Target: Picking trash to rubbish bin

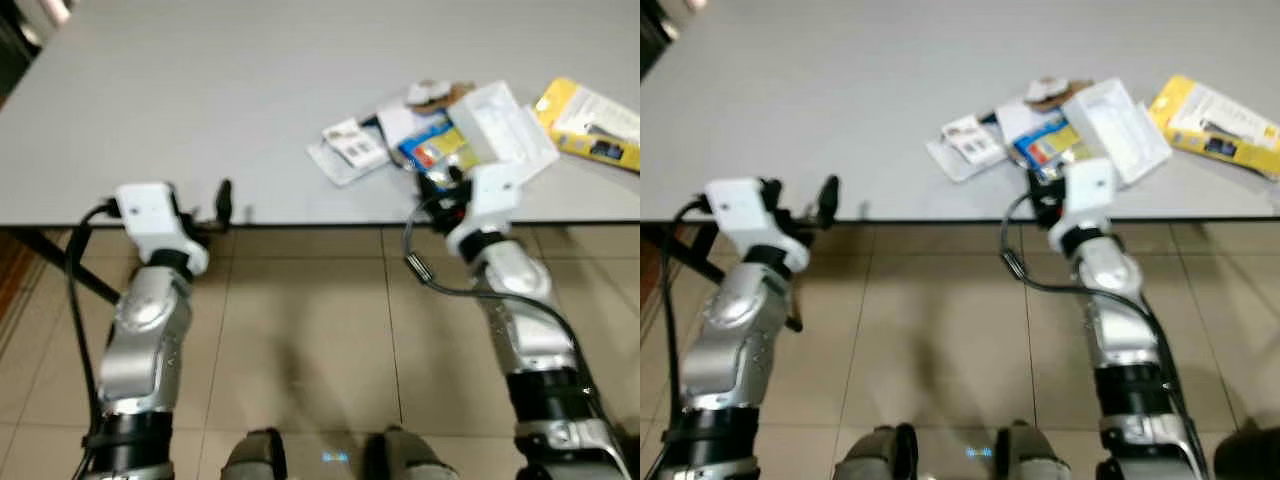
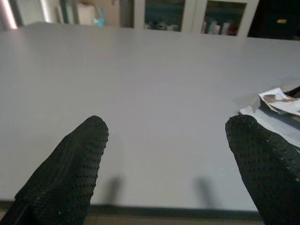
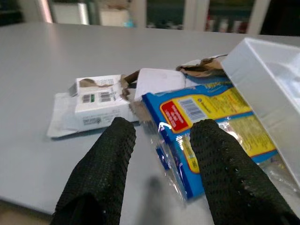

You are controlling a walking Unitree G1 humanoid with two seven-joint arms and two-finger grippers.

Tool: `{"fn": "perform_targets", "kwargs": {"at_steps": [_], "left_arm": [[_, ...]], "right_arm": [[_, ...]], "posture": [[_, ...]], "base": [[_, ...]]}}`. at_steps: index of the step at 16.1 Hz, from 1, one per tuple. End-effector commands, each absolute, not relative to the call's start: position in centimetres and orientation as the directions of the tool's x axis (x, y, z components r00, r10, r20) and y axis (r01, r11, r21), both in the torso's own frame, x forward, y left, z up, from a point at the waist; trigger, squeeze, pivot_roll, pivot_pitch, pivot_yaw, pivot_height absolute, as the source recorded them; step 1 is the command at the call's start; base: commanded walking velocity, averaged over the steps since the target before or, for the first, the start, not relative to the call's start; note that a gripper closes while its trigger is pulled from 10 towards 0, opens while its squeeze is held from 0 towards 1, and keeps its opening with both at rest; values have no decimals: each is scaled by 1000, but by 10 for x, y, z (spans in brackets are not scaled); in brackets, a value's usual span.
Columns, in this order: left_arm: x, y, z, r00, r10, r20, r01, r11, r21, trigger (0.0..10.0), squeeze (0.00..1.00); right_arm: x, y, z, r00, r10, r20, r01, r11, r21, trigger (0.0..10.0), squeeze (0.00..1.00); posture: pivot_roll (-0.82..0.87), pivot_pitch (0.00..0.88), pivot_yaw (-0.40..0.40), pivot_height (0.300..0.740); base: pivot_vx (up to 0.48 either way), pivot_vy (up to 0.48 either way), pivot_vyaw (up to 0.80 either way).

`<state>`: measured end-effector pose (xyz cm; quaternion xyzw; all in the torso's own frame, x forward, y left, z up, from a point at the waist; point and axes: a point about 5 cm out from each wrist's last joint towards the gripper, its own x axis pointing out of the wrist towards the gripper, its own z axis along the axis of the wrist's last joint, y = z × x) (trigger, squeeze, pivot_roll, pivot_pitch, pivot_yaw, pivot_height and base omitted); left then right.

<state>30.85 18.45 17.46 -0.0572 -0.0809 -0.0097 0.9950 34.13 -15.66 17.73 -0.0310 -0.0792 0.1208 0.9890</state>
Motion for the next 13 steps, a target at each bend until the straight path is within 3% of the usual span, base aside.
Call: {"fn": "perform_targets", "kwargs": {"at_steps": [1, 9, 13], "left_arm": [[307, 181, 173, 988, -21, 154, 40, 992, -119, 10000, 0], [307, 182, 172, 989, -18, 148, 36, 992, -117, 10000, 0], [308, 185, 172, 989, 4, 150, 16, 991, -132, 10000, 0]], "right_arm": [[340, -164, 178, 963, 221, 156, -209, 974, -88, 10000, 0], [343, -173, 182, 967, 196, 165, -181, 978, -101, 10000, 0], [343, -171, 183, 962, 213, 171, -196, 974, -115, 10000, 0]], "posture": [[-137, 226, 81, 740], [-137, 226, 81, 740], [-137, 226, 81, 740]], "base": [[0, -416, 0], [60, -416, 0], [0, -148, 0]]}}
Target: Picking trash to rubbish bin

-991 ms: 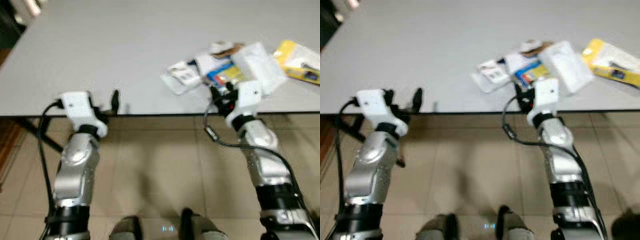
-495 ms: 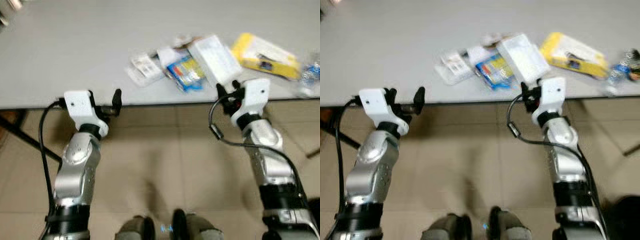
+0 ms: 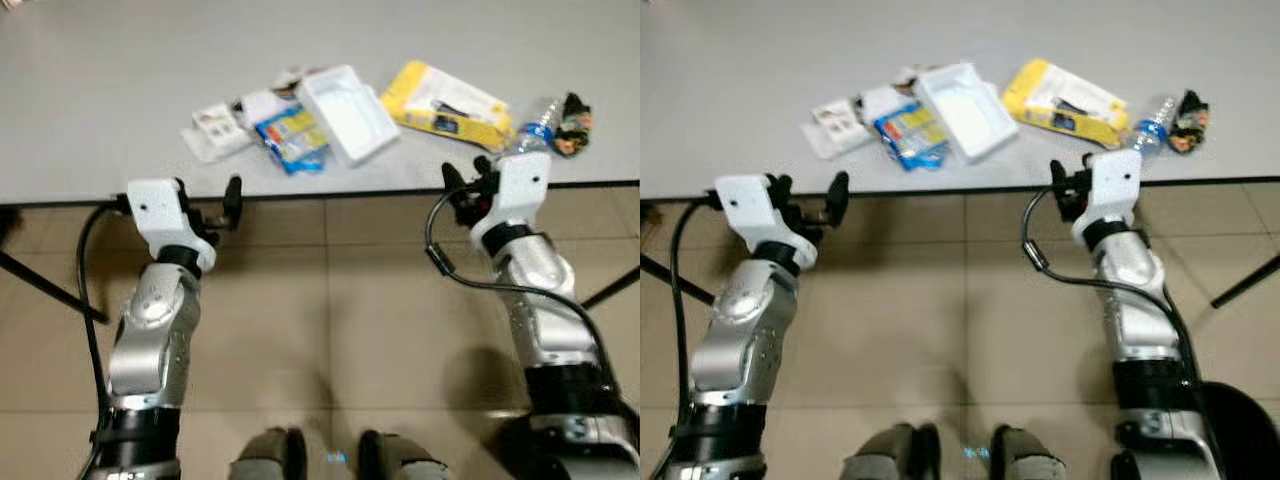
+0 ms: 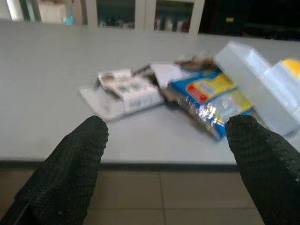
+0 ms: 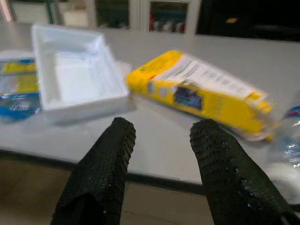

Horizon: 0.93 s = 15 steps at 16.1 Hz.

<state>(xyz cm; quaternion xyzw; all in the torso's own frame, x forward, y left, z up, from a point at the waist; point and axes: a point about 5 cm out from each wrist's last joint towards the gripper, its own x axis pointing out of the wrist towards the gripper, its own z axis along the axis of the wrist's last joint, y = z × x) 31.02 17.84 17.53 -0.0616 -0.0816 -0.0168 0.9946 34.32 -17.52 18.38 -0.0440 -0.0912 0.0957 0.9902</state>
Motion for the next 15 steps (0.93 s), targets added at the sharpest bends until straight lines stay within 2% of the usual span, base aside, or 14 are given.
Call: {"fn": "perform_targets", "kwargs": {"at_steps": [1, 3, 13, 15], "left_arm": [[308, 185, 172, 989, 5, 149, 15, 991, -132, 10000, 0], [309, 185, 173, 988, 2, 154, 19, 990, -136, 10000, 0], [314, 195, 178, 984, 43, 174, -23, 993, -120, 10000, 0], [314, 196, 180, 982, 34, 187, -13, 994, -112, 10000, 0]], "right_arm": [[343, -171, 183, 961, 216, 173, -197, 973, -118, 10000, 0], [343, -171, 185, 958, 221, 182, -200, 972, -124, 10000, 0], [347, -168, 194, 949, 230, 214, -197, 966, -167, 10000, 0], [347, -166, 193, 947, 238, 216, -204, 964, -171, 10000, 0]], "posture": [[-137, 226, 81, 740], [-137, 226, 81, 740], [-136, 208, 81, 740], [-136, 208, 81, 740]], "base": [[0, 0, 0], [0, 0, 556], [0, 0, 0], [343, 0, 0]]}}
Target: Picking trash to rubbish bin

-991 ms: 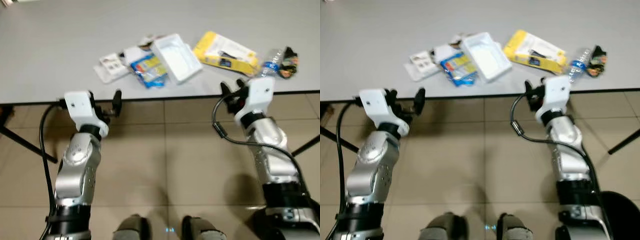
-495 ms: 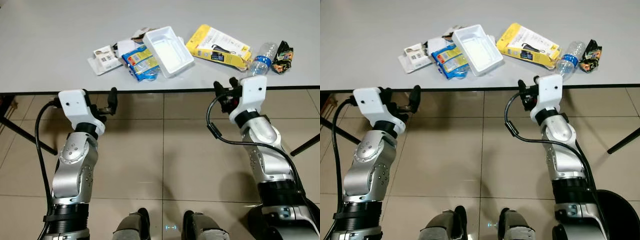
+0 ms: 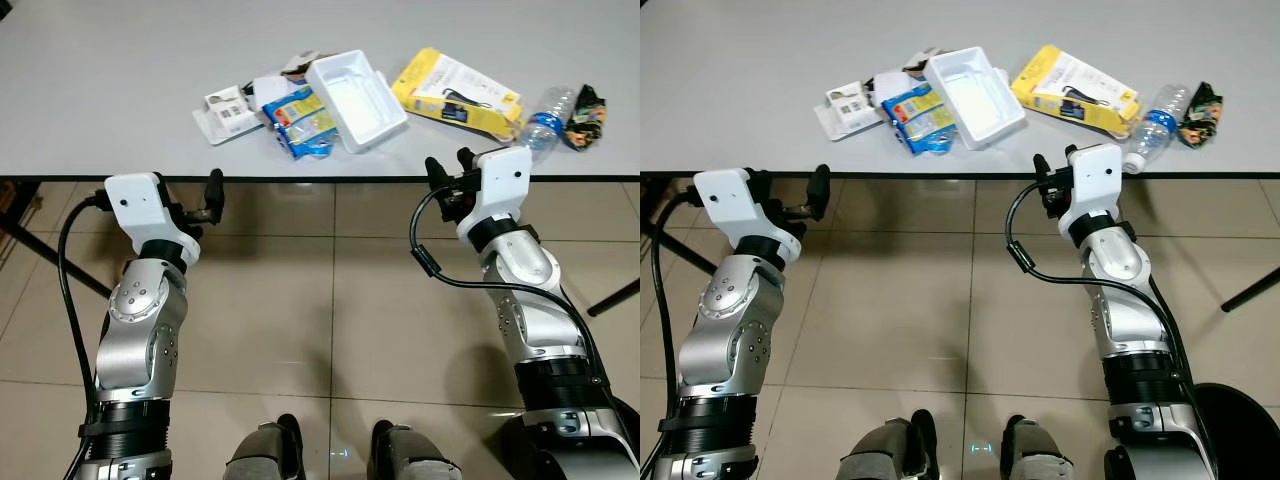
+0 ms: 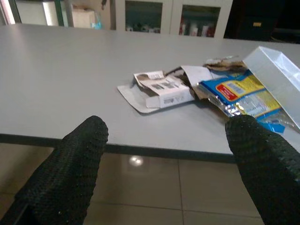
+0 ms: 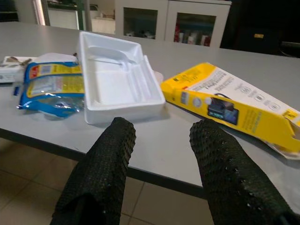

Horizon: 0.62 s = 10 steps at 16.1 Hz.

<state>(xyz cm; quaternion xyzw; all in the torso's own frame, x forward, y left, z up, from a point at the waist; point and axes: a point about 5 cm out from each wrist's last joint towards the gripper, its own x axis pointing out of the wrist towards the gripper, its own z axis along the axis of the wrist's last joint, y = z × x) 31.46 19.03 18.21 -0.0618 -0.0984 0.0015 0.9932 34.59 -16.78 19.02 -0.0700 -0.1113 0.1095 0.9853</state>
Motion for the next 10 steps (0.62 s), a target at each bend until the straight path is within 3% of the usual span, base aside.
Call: {"fn": "perform_targets", "kwargs": {"at_steps": [1, 10], "left_arm": [[314, 196, 180, 982, 34, 188, -14, 994, -107, 10000, 0], [315, 192, 185, 978, 19, 209, 4, 994, -109, 10000, 0]], "right_arm": [[346, -166, 192, 946, 243, 217, -207, 963, -173, 10000, 0], [346, -164, 201, 937, 241, 251, -201, 964, -175, 10000, 0]], "posture": [[-136, 208, 81, 740], [-137, 204, 85, 740]], "base": [[424, 0, 0], [426, 0, 0]]}}
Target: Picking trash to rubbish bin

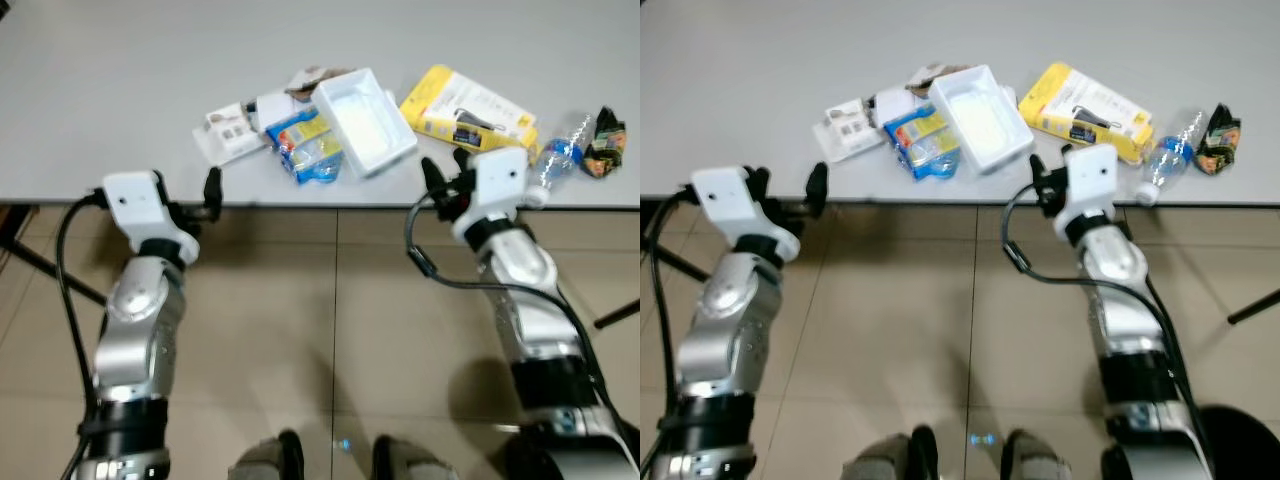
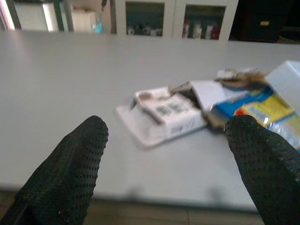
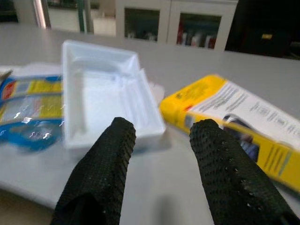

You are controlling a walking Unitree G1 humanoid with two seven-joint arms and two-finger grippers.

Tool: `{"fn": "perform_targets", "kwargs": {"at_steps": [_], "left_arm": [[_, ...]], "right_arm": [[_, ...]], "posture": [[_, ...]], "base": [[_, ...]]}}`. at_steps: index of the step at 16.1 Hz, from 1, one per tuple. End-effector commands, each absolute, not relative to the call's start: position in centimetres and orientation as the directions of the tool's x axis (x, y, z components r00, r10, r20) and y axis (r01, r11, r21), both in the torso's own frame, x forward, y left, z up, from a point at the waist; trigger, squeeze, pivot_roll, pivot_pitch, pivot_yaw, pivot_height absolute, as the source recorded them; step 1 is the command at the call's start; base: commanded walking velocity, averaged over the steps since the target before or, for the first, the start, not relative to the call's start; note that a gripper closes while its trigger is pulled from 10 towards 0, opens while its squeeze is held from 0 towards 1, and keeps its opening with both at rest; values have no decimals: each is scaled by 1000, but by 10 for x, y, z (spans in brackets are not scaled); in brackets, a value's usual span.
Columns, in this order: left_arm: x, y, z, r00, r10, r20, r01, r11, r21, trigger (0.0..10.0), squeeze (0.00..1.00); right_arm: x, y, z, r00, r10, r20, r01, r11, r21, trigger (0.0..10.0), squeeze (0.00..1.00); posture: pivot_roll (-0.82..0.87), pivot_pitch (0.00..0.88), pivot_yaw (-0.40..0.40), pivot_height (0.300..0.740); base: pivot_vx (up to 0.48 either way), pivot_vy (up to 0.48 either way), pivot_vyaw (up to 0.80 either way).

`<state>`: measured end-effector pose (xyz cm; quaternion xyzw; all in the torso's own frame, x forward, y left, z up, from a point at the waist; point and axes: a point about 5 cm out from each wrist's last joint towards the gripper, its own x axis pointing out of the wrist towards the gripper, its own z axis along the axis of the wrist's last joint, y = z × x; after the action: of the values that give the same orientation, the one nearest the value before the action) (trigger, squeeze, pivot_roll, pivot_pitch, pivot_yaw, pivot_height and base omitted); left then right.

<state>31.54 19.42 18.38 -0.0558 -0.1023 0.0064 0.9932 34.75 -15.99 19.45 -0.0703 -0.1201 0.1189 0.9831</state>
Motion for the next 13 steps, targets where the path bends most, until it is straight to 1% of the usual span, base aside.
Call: {"fn": "perform_targets", "kwargs": {"at_steps": [1, 6, 7, 13], "left_arm": [[315, 192, 185, 978, 19, 208, 3, 994, -105, 10000, 0], [315, 193, 184, 977, 33, 210, -9, 994, -112, 10000, 0], [315, 192, 186, 974, 23, 226, 3, 994, -113, 10000, 0], [315, 191, 184, 978, 30, 207, -6, 993, -117, 10000, 0]], "right_arm": [[346, -164, 201, 937, 241, 253, -201, 964, -174, 10000, 0], [346, -165, 201, 938, 237, 254, -198, 965, -171, 10000, 0], [346, -165, 200, 939, 236, 251, -197, 965, -171, 10000, 0], [346, -167, 201, 939, 232, 252, -193, 966, -170, 10000, 0]], "posture": [[-137, 204, 85, 740], [-138, 204, 85, 740], [-138, 204, 85, 740], [-139, 206, 84, 740]], "base": [[428, 0, 0], [429, 0, 0], [0, 0, 0], [0, 0, 0]]}}
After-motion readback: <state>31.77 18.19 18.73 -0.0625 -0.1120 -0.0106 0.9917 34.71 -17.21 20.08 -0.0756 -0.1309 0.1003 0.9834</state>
